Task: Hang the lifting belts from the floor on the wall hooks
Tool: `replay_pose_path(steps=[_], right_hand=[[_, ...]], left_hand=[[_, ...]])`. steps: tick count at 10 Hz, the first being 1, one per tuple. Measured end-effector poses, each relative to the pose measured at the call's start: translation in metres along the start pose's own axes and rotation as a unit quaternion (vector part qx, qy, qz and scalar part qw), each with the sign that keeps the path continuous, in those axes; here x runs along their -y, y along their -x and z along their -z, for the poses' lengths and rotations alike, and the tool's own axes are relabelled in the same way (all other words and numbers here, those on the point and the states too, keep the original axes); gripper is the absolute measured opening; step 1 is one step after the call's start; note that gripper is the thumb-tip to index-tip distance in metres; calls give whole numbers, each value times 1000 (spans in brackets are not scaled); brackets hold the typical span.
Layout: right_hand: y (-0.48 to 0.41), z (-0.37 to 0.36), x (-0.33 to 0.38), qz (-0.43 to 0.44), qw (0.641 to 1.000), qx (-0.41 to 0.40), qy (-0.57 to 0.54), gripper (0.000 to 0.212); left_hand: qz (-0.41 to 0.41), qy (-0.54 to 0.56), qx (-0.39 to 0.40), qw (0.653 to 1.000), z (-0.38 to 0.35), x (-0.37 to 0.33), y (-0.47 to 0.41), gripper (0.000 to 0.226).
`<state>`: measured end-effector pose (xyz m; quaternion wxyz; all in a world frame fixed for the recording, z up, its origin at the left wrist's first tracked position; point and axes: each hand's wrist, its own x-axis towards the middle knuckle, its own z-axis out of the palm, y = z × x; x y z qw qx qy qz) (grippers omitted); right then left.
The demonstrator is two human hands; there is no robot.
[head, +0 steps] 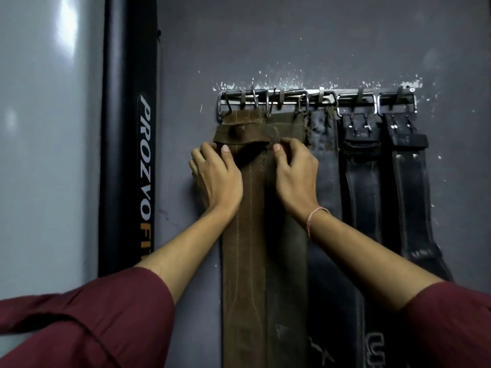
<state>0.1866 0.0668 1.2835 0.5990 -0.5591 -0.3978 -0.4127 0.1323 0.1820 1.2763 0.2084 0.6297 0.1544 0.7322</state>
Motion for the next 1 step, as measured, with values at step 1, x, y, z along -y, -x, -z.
replay_pose_path(steps=[1], right_hand=[[19,44,1,-22,999,41,14,27]], left_hand=[[-15,5,21,1000,17,-20,31,26]])
